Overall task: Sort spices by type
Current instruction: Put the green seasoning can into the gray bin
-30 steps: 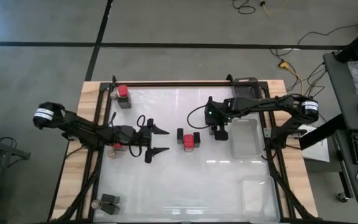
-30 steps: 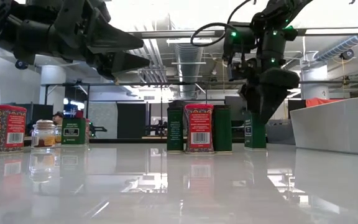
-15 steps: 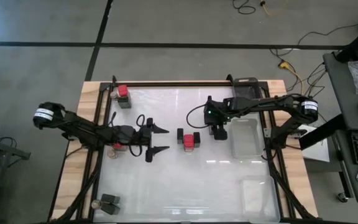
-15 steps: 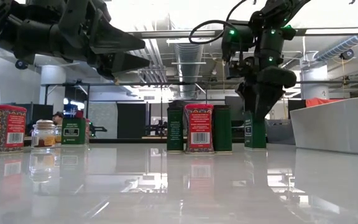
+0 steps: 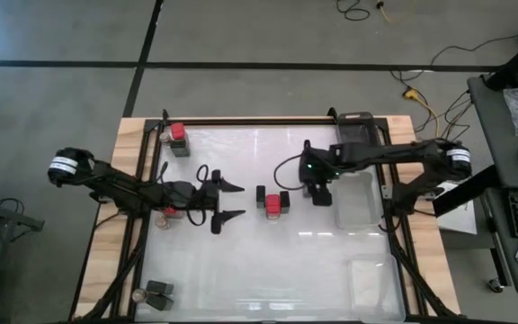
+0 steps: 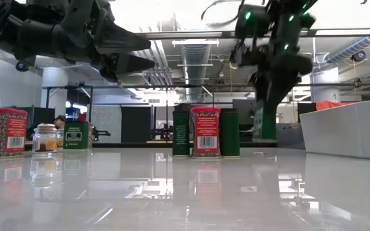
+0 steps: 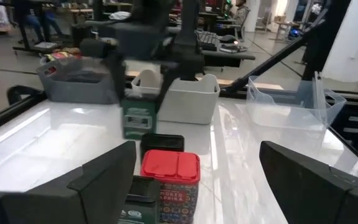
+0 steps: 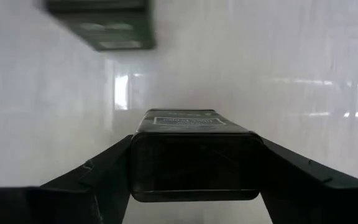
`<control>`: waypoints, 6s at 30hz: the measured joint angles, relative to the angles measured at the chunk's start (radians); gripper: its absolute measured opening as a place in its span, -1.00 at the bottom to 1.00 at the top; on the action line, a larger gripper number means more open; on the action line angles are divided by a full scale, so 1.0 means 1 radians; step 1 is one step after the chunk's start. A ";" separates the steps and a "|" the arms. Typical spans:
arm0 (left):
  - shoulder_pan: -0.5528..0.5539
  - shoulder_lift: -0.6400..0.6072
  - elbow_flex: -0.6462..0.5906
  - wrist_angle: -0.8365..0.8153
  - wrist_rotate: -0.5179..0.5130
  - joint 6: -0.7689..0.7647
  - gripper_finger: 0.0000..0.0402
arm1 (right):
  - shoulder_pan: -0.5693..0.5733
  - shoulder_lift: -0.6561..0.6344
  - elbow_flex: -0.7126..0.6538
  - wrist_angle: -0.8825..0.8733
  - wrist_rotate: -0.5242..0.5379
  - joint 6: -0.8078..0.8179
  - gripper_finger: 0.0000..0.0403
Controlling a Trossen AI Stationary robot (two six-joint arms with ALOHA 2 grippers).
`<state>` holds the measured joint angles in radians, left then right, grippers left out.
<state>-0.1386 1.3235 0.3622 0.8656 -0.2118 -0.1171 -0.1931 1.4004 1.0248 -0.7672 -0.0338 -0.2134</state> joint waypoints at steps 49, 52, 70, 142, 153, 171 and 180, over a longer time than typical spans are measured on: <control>0.003 0.000 0.000 0.053 -0.093 0.030 0.63 | 0.078 -0.237 -0.250 -0.230 0.216 0.066 0.36; 0.003 0.000 0.000 0.053 -0.093 0.030 0.63 | 0.078 -0.234 -0.250 -0.221 0.215 0.061 0.42; 0.003 0.000 0.000 0.052 -0.093 0.029 0.63 | 0.077 -0.235 -0.260 -0.203 0.218 0.069 0.67; -0.012 0.001 -0.005 -0.083 -0.093 -0.005 0.63 | 0.205 0.183 0.100 0.281 0.087 0.186 0.90; -0.012 0.001 -0.005 -0.084 -0.093 -0.001 0.63 | 0.205 0.255 0.109 0.241 0.086 0.165 0.88; -0.012 0.001 -0.005 -0.083 -0.093 -0.004 0.63 | 0.183 0.253 0.113 0.256 0.080 0.114 0.81; -0.012 0.001 -0.005 -0.083 -0.093 -0.005 0.63 | 0.183 0.253 0.113 0.261 0.078 0.108 0.40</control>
<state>-0.1501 1.3243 0.3573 0.7822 -0.3046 -0.1225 -0.0097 1.6535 1.1374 -0.5060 0.0445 -0.1059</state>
